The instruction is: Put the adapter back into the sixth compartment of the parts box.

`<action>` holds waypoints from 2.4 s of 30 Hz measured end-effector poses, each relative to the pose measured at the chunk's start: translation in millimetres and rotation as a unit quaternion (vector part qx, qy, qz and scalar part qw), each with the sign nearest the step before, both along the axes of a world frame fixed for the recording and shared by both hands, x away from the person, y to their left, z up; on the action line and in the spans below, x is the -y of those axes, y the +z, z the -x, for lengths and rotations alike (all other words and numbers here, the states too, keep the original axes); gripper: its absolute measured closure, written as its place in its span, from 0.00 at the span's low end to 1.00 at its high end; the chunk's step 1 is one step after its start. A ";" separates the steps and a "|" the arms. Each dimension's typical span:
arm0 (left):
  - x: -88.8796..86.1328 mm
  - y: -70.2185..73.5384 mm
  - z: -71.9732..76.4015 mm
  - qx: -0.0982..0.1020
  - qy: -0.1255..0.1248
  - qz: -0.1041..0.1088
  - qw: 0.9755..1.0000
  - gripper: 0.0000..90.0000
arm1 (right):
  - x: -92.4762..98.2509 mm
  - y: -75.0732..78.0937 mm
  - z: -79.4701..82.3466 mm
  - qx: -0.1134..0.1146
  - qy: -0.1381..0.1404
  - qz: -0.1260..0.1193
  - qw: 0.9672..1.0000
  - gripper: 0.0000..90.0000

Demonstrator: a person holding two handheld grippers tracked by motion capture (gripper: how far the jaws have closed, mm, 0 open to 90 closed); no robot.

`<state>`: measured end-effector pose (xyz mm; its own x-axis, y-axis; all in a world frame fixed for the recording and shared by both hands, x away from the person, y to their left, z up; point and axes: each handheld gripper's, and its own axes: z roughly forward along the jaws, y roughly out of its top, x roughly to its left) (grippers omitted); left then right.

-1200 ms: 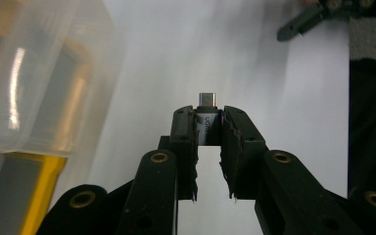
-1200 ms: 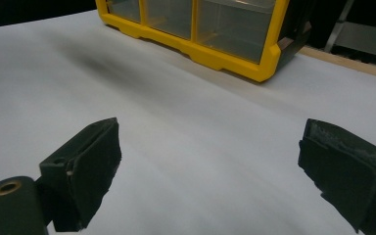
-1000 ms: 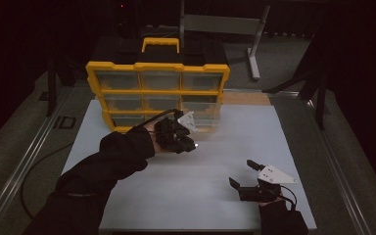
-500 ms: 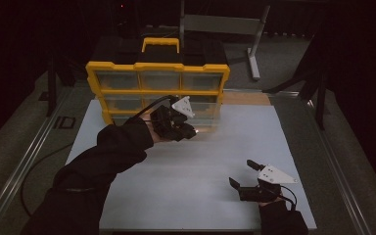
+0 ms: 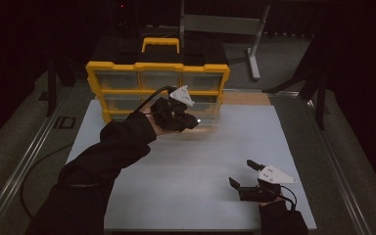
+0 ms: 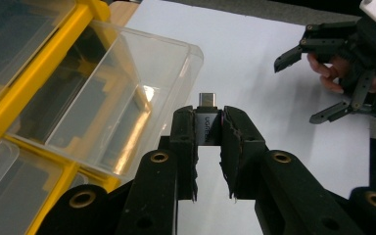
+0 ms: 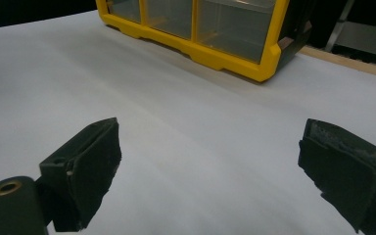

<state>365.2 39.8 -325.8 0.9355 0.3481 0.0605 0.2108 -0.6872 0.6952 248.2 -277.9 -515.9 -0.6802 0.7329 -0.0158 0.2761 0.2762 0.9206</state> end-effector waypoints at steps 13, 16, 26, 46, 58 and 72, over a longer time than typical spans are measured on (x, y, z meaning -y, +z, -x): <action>2.8 -0.3 -14.9 -0.008 0.040 0.032 0.999 0.86 | 0.1 0.2 0.1 0.000 0.000 -0.001 1.000 0.09; 2.2 -1.9 -18.2 -0.010 0.056 0.043 0.997 0.86 | 0.3 0.1 0.0 0.001 0.001 0.000 1.000 0.09; 4.6 -8.1 -23.8 -0.006 0.088 0.063 0.994 0.86 | 0.2 0.6 0.2 0.001 0.000 0.000 1.000 0.09; 3.3 -27.3 -34.4 0.006 0.143 0.110 0.984 0.86 | 0.4 -0.1 -0.1 -0.002 0.001 0.000 1.000 0.09; 8.9 -38.7 -36.5 0.014 0.159 0.108 0.981 0.86 | 0.3 0.1 0.1 -0.001 0.000 0.000 1.000 0.09; 9.0 -42.0 -39.7 0.001 0.161 0.097 0.982 0.84 | 0.5 -0.5 -0.2 -0.003 0.001 -0.001 1.000 0.09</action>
<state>404.9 30.9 -367.8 0.7751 0.6309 -0.0343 0.3943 -0.4405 0.8065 248.4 -278.4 -516.5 -0.6812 0.7320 -0.0105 0.2815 0.2752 0.9193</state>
